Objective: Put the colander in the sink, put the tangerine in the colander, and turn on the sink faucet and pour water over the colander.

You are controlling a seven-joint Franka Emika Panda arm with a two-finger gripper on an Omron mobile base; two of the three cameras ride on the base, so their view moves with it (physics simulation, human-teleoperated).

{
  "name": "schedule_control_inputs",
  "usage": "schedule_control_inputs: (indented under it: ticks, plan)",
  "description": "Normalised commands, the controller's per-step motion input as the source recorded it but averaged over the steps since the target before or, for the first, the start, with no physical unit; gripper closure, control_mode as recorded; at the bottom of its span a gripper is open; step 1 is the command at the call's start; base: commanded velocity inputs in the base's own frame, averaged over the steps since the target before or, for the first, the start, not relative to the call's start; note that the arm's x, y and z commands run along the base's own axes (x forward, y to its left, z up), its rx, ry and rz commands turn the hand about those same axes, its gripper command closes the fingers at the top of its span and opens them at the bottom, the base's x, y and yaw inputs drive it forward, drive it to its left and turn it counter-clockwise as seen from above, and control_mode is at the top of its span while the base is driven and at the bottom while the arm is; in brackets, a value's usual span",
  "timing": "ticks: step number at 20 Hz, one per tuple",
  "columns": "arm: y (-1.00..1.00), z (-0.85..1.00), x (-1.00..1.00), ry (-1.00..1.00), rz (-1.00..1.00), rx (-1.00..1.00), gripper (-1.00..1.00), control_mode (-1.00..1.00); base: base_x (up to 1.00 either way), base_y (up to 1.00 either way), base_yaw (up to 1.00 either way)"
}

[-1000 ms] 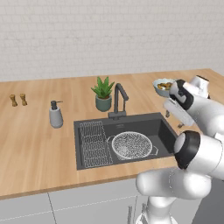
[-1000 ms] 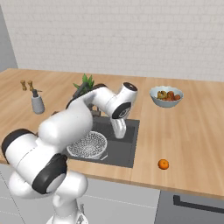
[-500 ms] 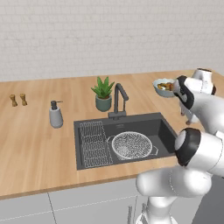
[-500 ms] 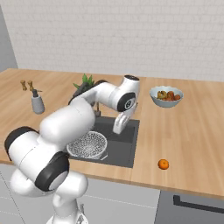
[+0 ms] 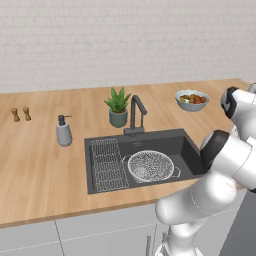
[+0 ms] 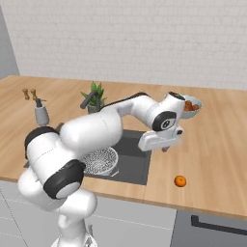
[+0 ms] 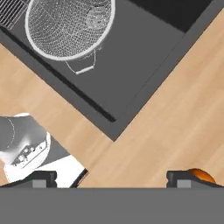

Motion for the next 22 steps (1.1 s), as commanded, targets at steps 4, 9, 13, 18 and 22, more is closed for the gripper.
schedule_control_inputs:
  ticks: [4,9,13,18,22]
  plan:
    - [-0.59,-0.24,-0.38,0.05,-0.66,0.0,-1.0,-1.0,0.0,0.0,0.0]
    - [-0.27,-0.03,-0.25,0.01,-0.47,0.0,-1.0,-1.0,0.0,0.0,0.0]
    - [-0.03,-0.02,-0.14,0.0,-0.31,0.0,-1.0,-1.0,0.0,0.0,0.0]
    - [0.0,-0.01,0.0,0.0,-0.07,0.0,-1.0,-1.0,0.0,0.0,0.0]
    - [0.0,-0.24,-0.06,0.0,-0.04,0.0,-1.0,-1.0,0.0,0.0,0.0]
